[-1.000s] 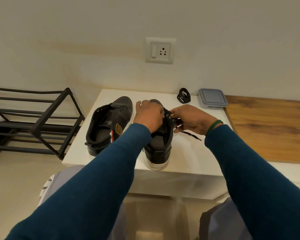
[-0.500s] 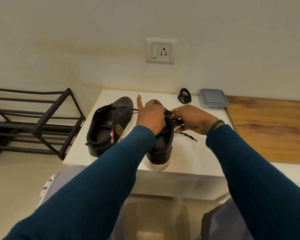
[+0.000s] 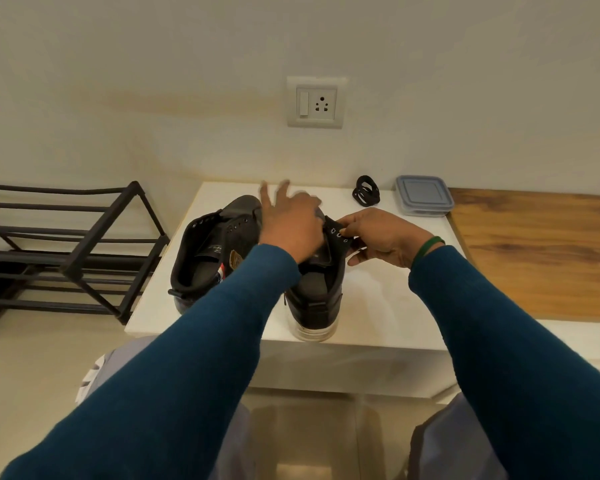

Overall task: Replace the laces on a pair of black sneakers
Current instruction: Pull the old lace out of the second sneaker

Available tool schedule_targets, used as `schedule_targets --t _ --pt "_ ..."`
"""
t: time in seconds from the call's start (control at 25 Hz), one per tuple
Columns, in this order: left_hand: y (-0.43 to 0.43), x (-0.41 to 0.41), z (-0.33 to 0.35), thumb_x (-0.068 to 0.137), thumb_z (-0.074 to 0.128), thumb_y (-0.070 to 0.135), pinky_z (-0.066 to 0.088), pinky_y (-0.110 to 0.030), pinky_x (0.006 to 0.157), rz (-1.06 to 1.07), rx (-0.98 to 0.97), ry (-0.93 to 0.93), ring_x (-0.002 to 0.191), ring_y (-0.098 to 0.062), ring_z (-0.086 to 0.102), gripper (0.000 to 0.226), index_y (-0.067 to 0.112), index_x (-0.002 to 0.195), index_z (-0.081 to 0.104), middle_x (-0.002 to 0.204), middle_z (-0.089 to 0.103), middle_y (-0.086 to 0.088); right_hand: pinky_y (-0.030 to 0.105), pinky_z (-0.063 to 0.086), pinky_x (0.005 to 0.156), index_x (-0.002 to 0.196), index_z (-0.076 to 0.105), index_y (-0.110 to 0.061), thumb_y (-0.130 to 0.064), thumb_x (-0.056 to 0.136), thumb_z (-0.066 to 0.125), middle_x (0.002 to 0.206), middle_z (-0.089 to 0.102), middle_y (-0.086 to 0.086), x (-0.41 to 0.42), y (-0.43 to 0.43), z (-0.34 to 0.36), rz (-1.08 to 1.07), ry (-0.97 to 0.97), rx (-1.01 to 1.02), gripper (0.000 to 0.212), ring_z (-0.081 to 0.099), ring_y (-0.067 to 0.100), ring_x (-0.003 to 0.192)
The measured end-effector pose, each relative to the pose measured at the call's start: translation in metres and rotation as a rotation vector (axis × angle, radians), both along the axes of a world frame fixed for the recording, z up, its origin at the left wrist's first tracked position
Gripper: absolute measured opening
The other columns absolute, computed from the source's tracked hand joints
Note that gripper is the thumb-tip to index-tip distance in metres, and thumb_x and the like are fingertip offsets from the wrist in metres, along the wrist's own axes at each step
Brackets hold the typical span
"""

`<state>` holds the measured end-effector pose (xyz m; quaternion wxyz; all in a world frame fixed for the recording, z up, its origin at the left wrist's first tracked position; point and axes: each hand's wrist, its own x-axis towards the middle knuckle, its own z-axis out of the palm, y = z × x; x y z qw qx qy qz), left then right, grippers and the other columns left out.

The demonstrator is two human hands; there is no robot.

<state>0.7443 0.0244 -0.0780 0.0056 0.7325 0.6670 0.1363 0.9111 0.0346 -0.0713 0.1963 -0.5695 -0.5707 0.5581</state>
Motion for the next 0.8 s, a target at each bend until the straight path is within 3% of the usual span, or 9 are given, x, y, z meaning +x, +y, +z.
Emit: schedule_targets --t 0.08,0.16,0.28,0.36,0.44,0.52,0.6,0.68,0.8 --pt "0.002 0.012 -0.007 0.099 0.050 0.033 -0.007 -0.062 0.118 -0.078 -0.083 0.154 0.144 -0.027 0.030 0.032 0.028 0.128 0.060 0.132 0.059 0.001 0.028 0.057 0.060 0.100 0.073 -0.010 0.001 0.098 0.044 0.085 0.071 0.012 -0.002 0.000 -0.001 0.006 -0.003 0.012 0.031 0.066 0.018 0.070" --pt "0.003 0.012 -0.008 0.098 0.054 0.033 0.000 -0.060 0.119 -0.024 -0.090 0.178 0.131 -0.026 0.043 0.026 0.027 0.121 0.064 0.118 0.064 0.000 0.028 0.057 0.061 0.103 0.073 -0.010 0.000 0.099 0.045 0.086 0.071 0.012 -0.002 0.001 -0.003 0.010 0.001 0.008 0.030 0.066 0.018 0.072" --pt "0.004 -0.006 -0.001 0.089 0.060 0.019 0.018 -0.051 0.116 0.038 0.093 0.109 0.120 -0.028 0.049 0.025 0.024 0.113 0.065 0.112 0.063 -0.001 0.029 0.057 0.063 0.110 0.072 -0.009 -0.003 0.101 0.045 0.089 0.072 0.013 0.000 0.002 -0.003 0.016 0.010 -0.004 0.029 0.066 0.020 0.076" --pt "0.004 -0.027 0.007 0.081 0.054 0.004 0.033 -0.038 0.101 0.130 0.310 -0.233 0.102 -0.023 0.053 0.029 0.019 0.104 0.062 0.106 0.060 0.000 0.030 0.058 0.063 0.112 0.072 -0.009 -0.003 0.101 0.045 0.091 0.071 0.014 0.001 0.002 -0.004 0.010 0.007 -0.010 0.029 0.066 0.020 0.077" --pt "0.000 -0.043 0.015 0.081 0.046 -0.004 0.034 -0.024 0.079 0.235 0.363 -0.603 0.090 -0.016 0.050 0.029 0.017 0.096 0.059 0.103 0.053 0.003 0.030 0.058 0.062 0.112 0.071 -0.008 -0.002 0.101 0.045 0.091 0.071 0.014 0.002 0.002 -0.004 0.004 0.004 -0.008 0.029 0.066 0.020 0.076" --pt "-0.004 -0.053 0.017 0.089 0.046 -0.003 0.033 -0.019 0.075 0.337 0.378 -0.709 0.090 -0.013 0.050 0.026 0.017 0.098 0.061 0.104 0.052 0.005 0.031 0.058 0.062 0.109 0.072 -0.008 -0.002 0.100 0.046 0.089 0.071 0.013 0.000 0.003 -0.004 -0.001 0.003 -0.006 0.028 0.066 0.019 0.074" --pt "-0.006 -0.057 0.016 0.090 0.049 -0.001 0.039 -0.023 0.077 0.377 0.351 -0.664 0.092 -0.014 0.052 0.024 0.014 0.102 0.062 0.107 0.055 0.002 0.031 0.058 0.062 0.103 0.073 -0.010 -0.001 0.099 0.047 0.085 0.072 0.011 -0.004 0.005 -0.003 -0.001 -0.005 0.000 0.028 0.066 0.018 0.071" --pt "-0.004 -0.057 0.013 0.088 0.051 0.003 0.048 -0.033 0.085 0.319 0.222 -0.488 0.099 -0.022 0.057 0.024 0.010 0.108 0.063 0.112 0.058 -0.005 0.031 0.059 0.062 0.100 0.074 -0.010 0.001 0.098 0.047 0.084 0.071 0.011 -0.007 0.006 -0.003 0.006 -0.031 0.013 0.029 0.066 0.018 0.070" --pt "-0.009 -0.034 0.004 0.088 0.053 0.019 0.036 -0.046 0.110 0.108 0.027 -0.163 0.128 -0.033 0.046 0.044 0.012 0.132 0.057 0.135 0.053 -0.010 0.030 0.059 0.062 0.099 0.074 -0.011 0.002 0.096 0.046 0.084 0.072 0.011 -0.008 0.008 -0.004 0.031 -0.060 0.027 0.032 0.066 0.015 0.067"
